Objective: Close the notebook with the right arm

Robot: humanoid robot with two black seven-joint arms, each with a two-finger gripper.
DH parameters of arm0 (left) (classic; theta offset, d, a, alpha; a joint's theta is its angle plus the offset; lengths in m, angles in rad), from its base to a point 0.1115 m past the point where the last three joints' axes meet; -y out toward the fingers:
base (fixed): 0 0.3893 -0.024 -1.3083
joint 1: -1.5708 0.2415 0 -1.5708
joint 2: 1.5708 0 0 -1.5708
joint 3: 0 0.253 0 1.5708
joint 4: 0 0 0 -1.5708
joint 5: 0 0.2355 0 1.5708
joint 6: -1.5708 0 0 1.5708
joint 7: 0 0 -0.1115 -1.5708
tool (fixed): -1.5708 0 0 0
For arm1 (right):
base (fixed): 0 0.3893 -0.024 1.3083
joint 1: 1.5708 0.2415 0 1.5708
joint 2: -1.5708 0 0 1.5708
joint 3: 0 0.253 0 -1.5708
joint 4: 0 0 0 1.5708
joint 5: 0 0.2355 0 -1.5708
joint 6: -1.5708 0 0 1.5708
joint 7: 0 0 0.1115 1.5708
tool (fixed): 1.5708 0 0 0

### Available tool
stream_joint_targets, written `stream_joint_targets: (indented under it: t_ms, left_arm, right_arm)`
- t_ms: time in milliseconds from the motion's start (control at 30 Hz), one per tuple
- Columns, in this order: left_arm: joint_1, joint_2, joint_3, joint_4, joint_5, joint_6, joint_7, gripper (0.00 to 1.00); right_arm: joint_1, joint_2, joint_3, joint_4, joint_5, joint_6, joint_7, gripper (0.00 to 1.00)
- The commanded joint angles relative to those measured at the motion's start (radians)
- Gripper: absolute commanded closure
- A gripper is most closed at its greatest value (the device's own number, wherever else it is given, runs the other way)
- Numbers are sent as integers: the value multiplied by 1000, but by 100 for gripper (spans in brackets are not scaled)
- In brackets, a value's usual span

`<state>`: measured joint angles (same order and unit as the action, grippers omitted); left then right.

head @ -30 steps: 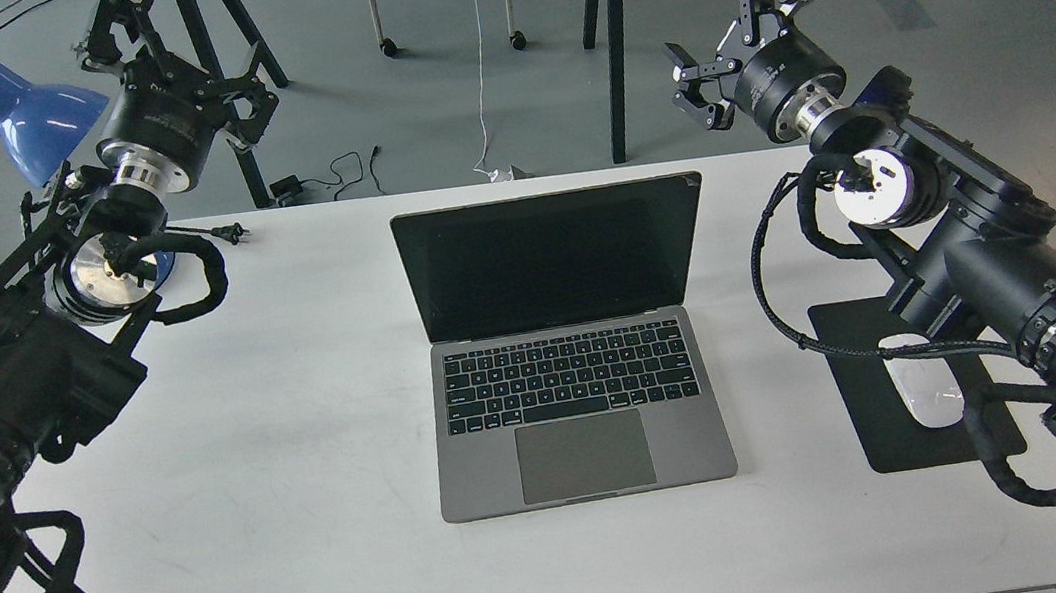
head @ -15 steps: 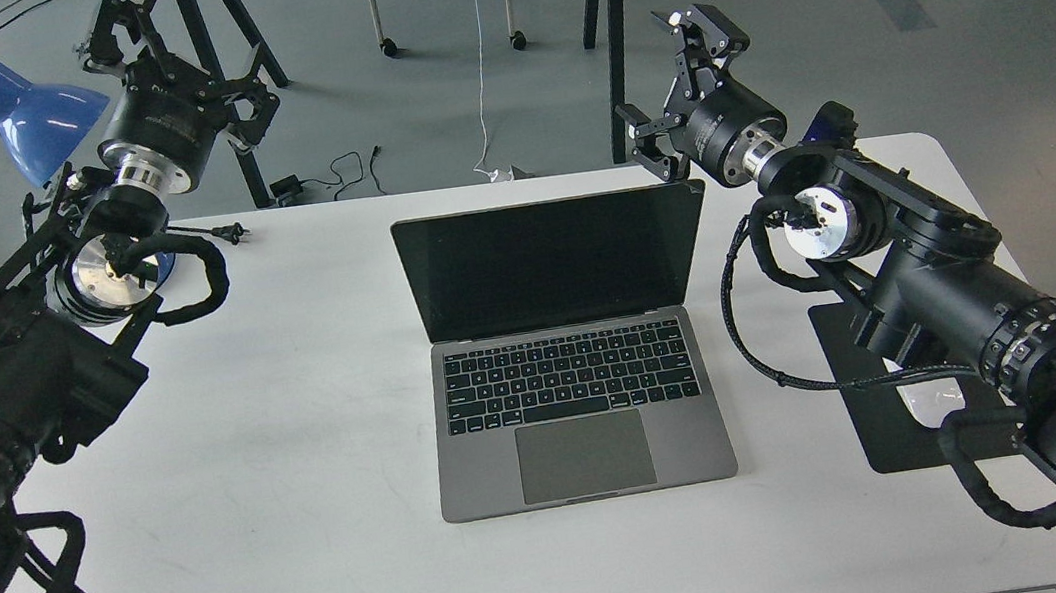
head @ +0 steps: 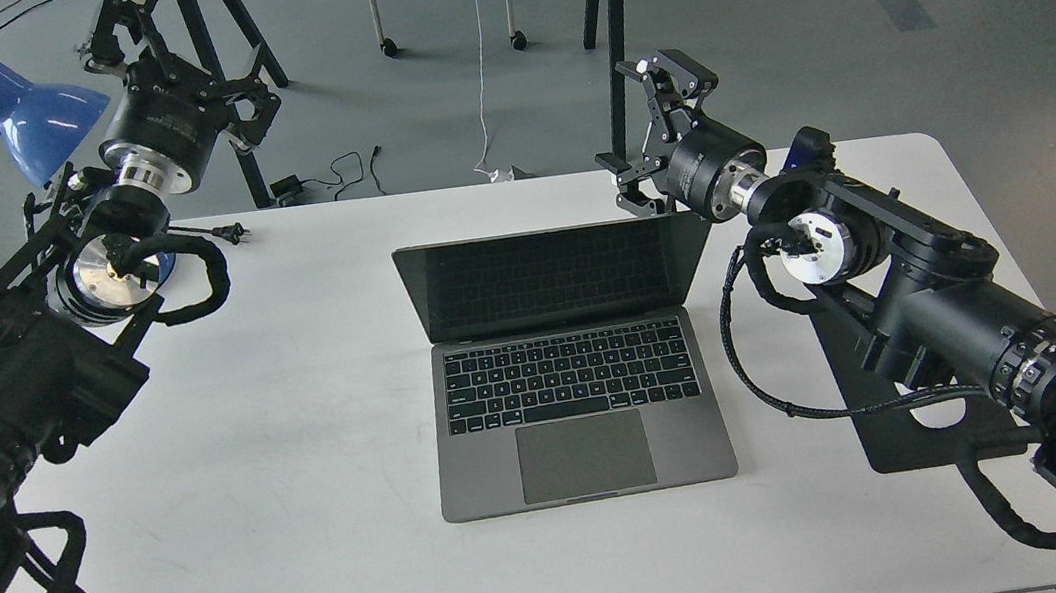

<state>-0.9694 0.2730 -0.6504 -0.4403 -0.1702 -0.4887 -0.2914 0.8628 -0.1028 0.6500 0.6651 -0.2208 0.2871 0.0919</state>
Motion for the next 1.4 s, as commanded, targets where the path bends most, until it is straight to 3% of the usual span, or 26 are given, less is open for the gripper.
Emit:
stream_joint_targets:
  t_ms: [0, 300, 1367]
  left_arm:
    - [0, 0, 0, 0, 0, 0, 0, 0]
    - [0, 0, 0, 0, 0, 0, 0, 0]
    - [0, 2, 0, 0, 0, 0, 0, 0]
  right_arm:
    - [-59, -54, -3, 123, -2, -5, -12, 0]
    - [-188, -158, -56, 315, -3, -6, -23, 0]
    - [-280, -164, -257, 266, -18, -32, -11, 0]
